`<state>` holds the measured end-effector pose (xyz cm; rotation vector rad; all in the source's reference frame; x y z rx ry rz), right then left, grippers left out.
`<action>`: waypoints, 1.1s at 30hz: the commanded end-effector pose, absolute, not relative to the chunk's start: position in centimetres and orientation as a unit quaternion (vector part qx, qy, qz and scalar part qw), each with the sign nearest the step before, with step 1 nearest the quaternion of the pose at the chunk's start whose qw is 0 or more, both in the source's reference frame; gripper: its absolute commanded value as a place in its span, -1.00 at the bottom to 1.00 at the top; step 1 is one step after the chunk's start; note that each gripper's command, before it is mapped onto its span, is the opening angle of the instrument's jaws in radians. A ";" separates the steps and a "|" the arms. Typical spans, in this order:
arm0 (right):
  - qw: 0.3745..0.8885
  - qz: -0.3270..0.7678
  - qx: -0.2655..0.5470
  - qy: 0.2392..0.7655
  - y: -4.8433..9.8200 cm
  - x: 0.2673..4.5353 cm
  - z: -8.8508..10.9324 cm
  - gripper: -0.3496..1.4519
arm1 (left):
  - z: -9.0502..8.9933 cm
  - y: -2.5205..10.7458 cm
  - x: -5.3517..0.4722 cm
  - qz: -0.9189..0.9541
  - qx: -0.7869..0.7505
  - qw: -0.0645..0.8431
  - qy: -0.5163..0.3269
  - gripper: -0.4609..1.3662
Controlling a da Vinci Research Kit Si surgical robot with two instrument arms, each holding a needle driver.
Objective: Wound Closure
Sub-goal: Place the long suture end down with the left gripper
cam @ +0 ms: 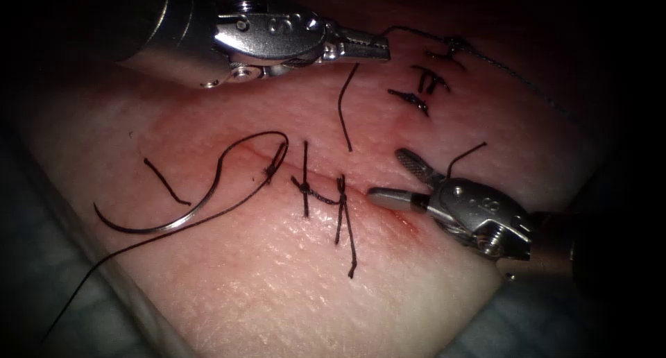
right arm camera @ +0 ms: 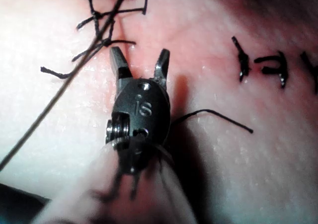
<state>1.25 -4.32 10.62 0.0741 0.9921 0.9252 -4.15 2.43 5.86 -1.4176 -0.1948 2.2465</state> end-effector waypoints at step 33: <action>0.782 0.401 0.029 0.476 -5.0 1.29 10.1 0.33 | 8.2 2.9 -5.91 0.878 -0.450 0.133 -0.099 -0.88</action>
